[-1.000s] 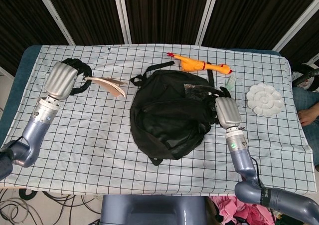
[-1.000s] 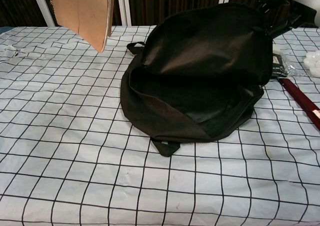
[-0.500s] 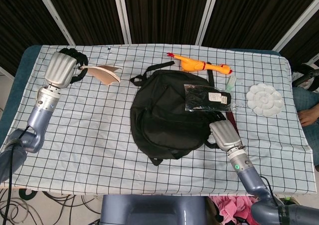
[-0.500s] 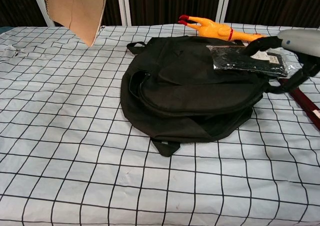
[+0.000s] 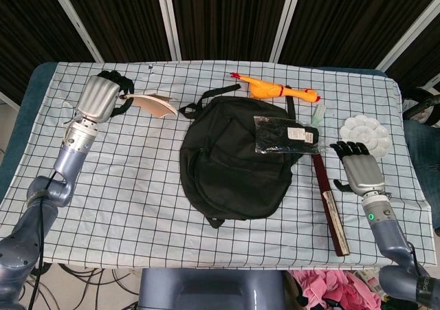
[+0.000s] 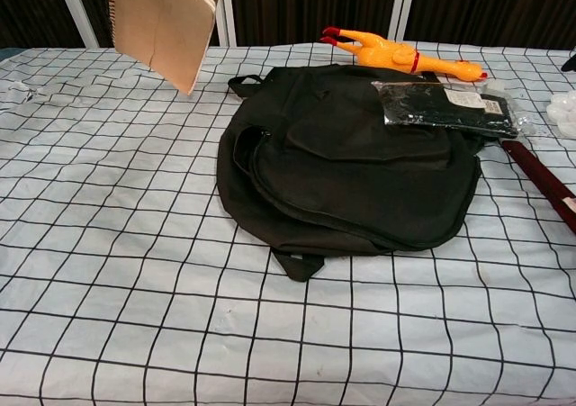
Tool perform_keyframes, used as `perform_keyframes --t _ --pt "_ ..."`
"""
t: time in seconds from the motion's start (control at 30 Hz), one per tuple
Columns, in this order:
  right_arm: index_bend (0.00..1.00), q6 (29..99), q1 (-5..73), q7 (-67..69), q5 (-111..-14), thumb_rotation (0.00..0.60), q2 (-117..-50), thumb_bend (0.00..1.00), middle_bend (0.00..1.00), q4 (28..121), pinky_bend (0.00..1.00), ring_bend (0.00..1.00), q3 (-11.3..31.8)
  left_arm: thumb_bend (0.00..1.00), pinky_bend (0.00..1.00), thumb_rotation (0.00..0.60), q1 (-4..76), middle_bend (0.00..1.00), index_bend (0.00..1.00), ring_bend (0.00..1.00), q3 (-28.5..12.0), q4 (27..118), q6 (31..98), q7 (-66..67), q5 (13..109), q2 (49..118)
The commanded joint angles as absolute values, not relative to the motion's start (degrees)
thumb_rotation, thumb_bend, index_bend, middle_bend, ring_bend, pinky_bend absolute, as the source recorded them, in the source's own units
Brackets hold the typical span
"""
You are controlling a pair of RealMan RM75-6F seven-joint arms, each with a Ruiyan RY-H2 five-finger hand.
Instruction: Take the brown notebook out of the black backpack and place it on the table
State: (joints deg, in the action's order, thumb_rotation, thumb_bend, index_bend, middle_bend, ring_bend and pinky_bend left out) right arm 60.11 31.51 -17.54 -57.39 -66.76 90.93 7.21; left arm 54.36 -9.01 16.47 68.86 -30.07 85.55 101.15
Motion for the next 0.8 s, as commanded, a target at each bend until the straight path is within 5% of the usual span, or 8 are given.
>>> perform_keyframes --t 0.03,0.4,0.8 --pt "0.12 60.9 30.8 -16.9 -57.5 0.6 -67.0 0.22 0.09 90.4 0.07 0.08 7.5 0.41 0.47 0.6 53.3 0.63 0.66 0.41 -7.1 13.8 72.6 -32.5 87.4 103.3" --pt "0.12 63.2 29.2 -15.8 -58.6 0.6 -66.2 0.22 0.09 91.9 0.07 0.08 8.3 0.39 0.46 0.6 49.5 0.61 0.63 0.39 -4.2 12.5 77.0 -38.6 89.1 105.0" --pt "0.12 63.8 28.1 -14.2 -58.5 0.6 -66.4 0.22 0.09 92.6 0.07 0.08 9.4 0.15 0.2 0.6 40.6 0.35 0.41 0.18 1.0 21.0 80.7 -49.0 92.2 96.8"
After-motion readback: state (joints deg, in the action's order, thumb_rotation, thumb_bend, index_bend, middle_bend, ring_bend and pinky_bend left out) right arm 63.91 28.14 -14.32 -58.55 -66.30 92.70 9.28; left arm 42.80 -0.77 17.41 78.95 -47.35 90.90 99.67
